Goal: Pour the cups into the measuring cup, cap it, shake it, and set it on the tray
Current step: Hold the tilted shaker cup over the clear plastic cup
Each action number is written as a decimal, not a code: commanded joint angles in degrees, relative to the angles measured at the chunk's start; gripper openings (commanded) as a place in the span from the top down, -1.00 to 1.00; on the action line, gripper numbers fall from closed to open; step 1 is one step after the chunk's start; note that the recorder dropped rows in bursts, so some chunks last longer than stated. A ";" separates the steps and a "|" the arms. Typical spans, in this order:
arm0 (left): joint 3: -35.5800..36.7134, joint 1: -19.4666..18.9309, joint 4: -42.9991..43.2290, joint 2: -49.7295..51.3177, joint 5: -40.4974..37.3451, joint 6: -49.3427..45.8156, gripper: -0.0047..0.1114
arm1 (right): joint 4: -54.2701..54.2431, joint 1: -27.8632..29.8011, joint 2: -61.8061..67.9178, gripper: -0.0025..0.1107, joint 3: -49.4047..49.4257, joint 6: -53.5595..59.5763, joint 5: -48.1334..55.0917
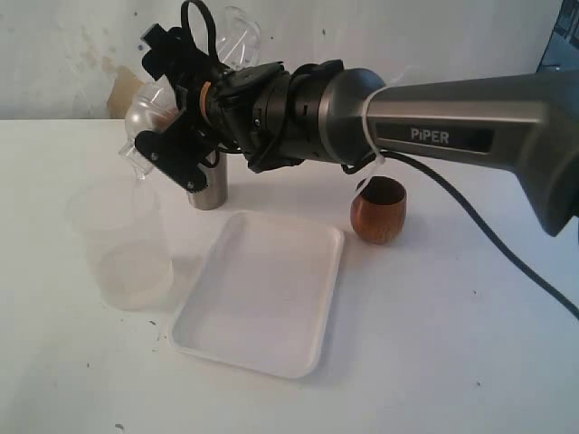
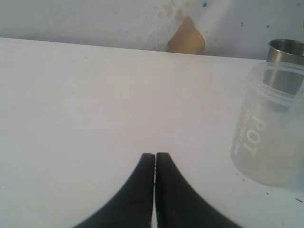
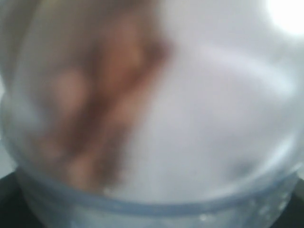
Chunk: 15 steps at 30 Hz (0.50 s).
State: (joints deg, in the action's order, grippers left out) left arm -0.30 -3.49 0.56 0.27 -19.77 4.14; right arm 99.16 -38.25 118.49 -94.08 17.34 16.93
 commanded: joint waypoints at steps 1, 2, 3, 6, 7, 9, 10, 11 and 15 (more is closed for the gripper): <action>0.30 0.17 -0.06 -0.27 0.46 -0.07 0.90 | 0.79 0.05 -1.42 0.96 -0.80 -0.45 -0.23; 0.30 0.17 -0.06 -0.27 0.46 -0.07 0.90 | 0.79 0.05 -1.42 0.96 -0.80 -0.45 -0.49; 0.30 0.17 -0.06 -0.27 0.46 -0.07 0.90 | 0.79 0.05 -1.42 0.96 -0.80 -0.45 -0.49; 0.30 0.17 -0.06 -0.27 0.46 -0.07 0.90 | 0.79 0.05 -1.42 0.96 -0.80 -0.57 -0.73; 0.30 0.17 -0.06 -0.27 0.46 -0.07 0.90 | 0.79 0.05 -1.42 0.96 -0.80 -1.15 -0.73; 0.30 0.17 -0.06 -0.27 0.46 -0.07 0.90 | 0.79 0.05 -1.42 0.96 -0.80 -1.34 -0.73; 0.30 0.17 -0.06 -0.27 0.46 -0.07 0.90 | 0.79 0.05 -1.42 0.96 -0.80 -1.34 -0.73; 0.30 0.17 -0.06 -0.27 0.46 -0.07 0.90 | 0.79 0.05 -1.42 0.96 -0.80 -1.34 -0.73; 0.30 0.17 -0.06 -0.27 0.46 -0.07 0.90 | 0.79 0.05 -1.42 0.96 -0.80 -1.34 -0.73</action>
State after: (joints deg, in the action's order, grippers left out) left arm -0.30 -3.49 0.56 0.27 -19.77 4.14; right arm 99.16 -38.25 118.39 -94.08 16.63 15.79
